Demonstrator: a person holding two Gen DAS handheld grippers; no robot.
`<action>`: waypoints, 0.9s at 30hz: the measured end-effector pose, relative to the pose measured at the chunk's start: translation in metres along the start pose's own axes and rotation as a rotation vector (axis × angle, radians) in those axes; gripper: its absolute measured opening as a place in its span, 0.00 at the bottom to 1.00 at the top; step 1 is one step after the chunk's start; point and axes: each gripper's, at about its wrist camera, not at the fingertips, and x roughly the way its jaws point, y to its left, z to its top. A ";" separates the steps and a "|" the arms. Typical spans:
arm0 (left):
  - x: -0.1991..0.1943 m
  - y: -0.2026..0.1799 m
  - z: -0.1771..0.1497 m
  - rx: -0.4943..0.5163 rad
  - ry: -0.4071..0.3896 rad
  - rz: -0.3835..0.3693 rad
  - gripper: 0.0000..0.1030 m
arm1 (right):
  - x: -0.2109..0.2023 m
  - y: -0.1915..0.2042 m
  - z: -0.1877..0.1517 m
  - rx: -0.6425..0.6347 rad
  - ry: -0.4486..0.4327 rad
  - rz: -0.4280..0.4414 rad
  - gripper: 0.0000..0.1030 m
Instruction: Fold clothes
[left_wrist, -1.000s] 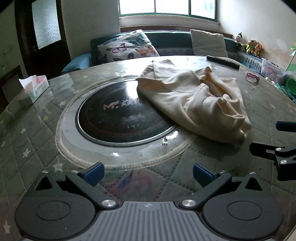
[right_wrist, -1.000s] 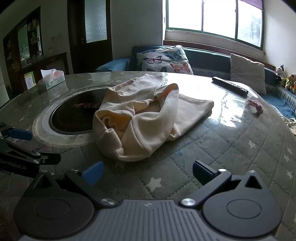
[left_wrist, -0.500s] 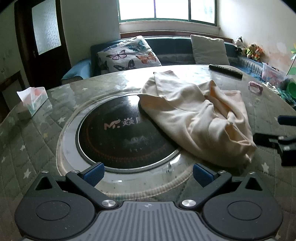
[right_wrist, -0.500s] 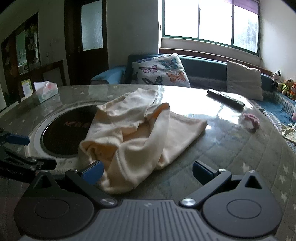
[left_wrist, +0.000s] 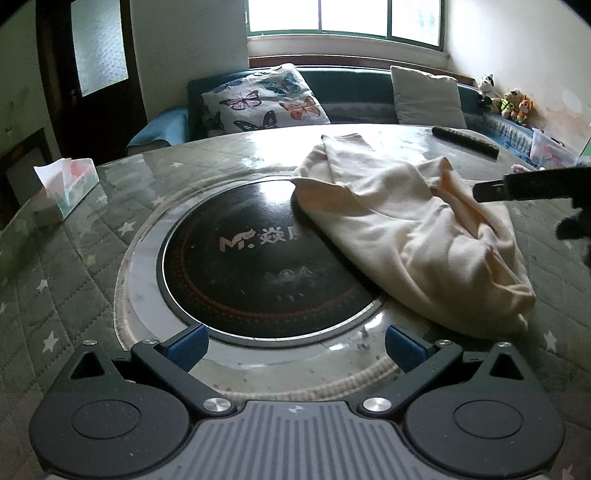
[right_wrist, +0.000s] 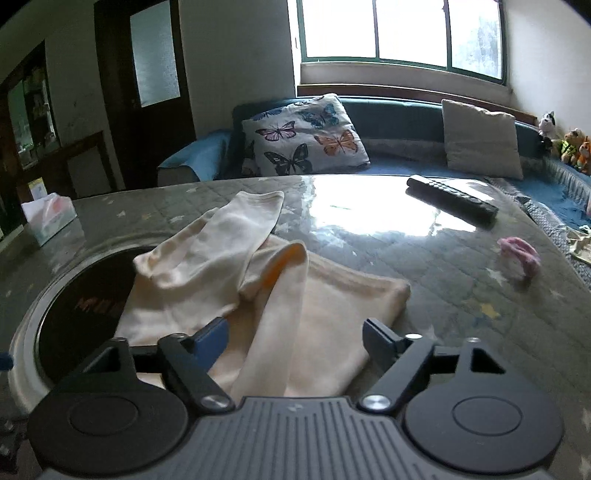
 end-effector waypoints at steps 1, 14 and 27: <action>0.001 0.001 0.002 -0.001 -0.003 -0.002 1.00 | 0.007 -0.001 0.003 -0.002 0.006 0.000 0.72; 0.016 -0.025 0.058 0.096 -0.095 -0.099 1.00 | 0.077 -0.022 0.030 0.082 0.093 0.086 0.11; 0.060 -0.093 0.095 0.254 -0.076 -0.260 0.86 | 0.016 -0.048 0.025 0.092 -0.030 0.015 0.04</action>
